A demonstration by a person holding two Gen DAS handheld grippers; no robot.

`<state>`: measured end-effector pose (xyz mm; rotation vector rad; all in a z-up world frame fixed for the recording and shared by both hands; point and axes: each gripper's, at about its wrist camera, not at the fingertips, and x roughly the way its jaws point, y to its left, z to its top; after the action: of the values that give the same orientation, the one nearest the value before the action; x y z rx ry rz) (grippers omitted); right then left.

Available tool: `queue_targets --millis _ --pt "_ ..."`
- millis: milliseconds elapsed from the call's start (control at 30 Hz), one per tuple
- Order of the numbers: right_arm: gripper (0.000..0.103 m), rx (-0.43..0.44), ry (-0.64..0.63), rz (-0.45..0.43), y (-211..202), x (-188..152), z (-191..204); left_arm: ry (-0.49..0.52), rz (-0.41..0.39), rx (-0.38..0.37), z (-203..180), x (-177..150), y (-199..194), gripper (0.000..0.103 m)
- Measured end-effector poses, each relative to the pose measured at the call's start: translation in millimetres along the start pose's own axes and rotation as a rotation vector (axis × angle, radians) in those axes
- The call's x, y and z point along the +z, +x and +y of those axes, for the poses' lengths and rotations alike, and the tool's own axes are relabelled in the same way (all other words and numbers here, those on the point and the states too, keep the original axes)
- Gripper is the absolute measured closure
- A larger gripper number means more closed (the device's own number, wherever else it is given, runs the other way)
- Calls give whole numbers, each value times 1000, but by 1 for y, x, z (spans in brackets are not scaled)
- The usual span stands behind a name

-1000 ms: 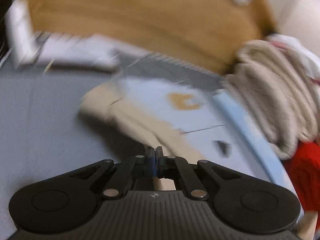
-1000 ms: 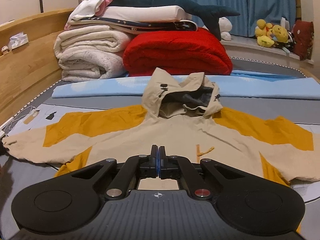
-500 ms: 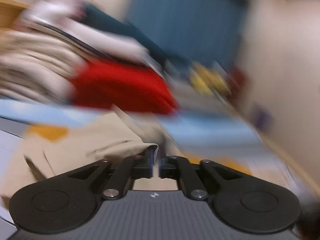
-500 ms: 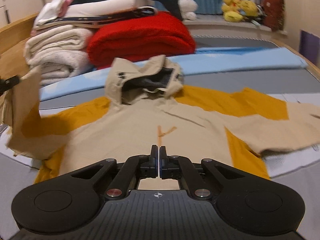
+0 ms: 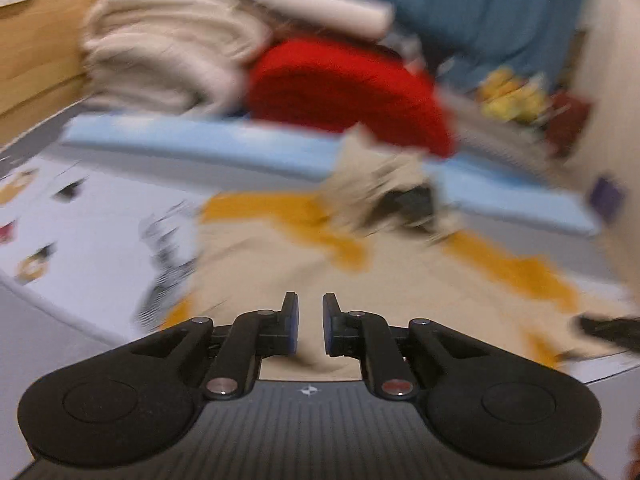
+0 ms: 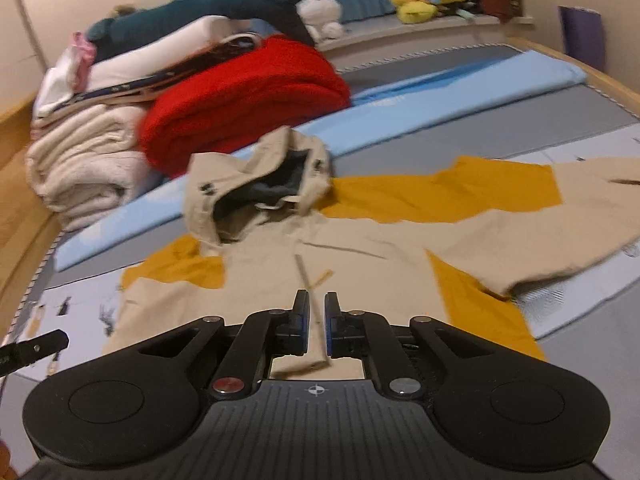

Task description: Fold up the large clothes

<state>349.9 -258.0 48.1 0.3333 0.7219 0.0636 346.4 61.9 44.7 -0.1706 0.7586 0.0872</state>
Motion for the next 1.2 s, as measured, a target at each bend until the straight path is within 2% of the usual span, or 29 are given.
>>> queue_targets --millis 33,167,367,500,567,633,700,800,1000,1067,1100,1167,1200 --pt "97 14 -12 4 3 -1 4 -13 34 28 3 3 11 90" --pt "96 53 -91 22 19 -11 21 -30 35 13 12 13 28 90" --pt "93 97 -213 88 57 -36 55 -78 92 -30 25 24 47 86" --pt "90 118 -248 158 82 -51 75 -86 91 -18 34 30 46 76" --pt "75 111 -292 170 89 -59 87 -105 100 -9 41 33 50 76" --pt "64 105 -352 169 96 -65 98 -121 111 -2 47 33 53 76" --pt "57 93 -435 168 103 -72 108 -131 123 1 50 34 57 76" --pt "57 46 -582 162 113 -84 121 -144 128 -2 55 35 60 74" --pt "57 -37 -785 197 137 -109 129 -185 126 18 65 40 65 73" --pt "58 -52 -852 190 140 -117 132 -195 126 27 66 41 67 73" --pt "61 -54 -878 185 140 -119 133 -200 127 29 67 42 68 73" --pt "99 -52 -892 173 136 -117 132 -211 126 31 68 43 70 73" --pt "99 -32 -871 174 134 -112 130 -218 125 33 68 43 71 73"
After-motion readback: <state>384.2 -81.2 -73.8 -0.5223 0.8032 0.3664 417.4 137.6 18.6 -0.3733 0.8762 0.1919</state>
